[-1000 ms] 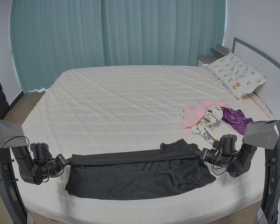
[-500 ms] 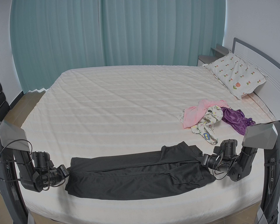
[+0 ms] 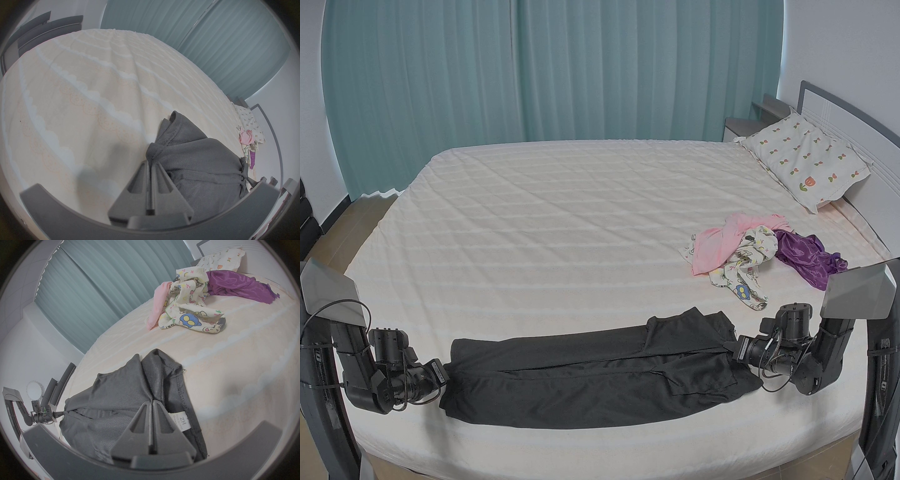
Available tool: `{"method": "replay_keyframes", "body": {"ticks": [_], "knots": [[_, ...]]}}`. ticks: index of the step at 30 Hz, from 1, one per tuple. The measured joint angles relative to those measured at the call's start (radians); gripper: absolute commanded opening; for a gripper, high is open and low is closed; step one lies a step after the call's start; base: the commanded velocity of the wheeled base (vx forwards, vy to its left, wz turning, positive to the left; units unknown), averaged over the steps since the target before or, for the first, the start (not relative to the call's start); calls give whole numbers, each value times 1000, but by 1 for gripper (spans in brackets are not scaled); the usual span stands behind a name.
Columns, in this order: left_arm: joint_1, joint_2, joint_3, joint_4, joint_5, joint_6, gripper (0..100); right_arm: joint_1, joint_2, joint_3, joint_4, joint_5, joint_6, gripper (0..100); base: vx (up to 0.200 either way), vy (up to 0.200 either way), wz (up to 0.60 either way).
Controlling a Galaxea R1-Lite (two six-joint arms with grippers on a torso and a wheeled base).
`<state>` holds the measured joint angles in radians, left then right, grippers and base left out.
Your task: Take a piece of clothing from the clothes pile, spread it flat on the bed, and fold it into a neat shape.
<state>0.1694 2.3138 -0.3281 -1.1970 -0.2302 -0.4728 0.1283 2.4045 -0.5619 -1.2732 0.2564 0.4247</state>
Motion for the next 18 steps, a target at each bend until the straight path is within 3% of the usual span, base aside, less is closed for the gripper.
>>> {"method": "replay_keyframes", "body": {"ticks": [7, 8, 10, 11, 18], "knots": [[0, 13, 1, 0, 26, 25, 0, -4, -4, 30, -11, 0, -22, 0, 0, 0, 0], [0, 15, 1, 0, 27, 28, 100, -5, -4, 34, -10, 0, -23, 0, 0, 0, 0], [0, 17, 1, 1, 28, 31, 100, -5, -4, 39, -12, 0, -28, 0, 0, 0, 0], [1, 19, 2, 1, 29, 33, 100, -5, -4, 44, -11, 0, -35, 100, 0, 0, 0], [3, 22, 3, -2, 28, 31, 100, -5, -13, 50, -20, 6, -33, 100, 0, 0, 0]]}}
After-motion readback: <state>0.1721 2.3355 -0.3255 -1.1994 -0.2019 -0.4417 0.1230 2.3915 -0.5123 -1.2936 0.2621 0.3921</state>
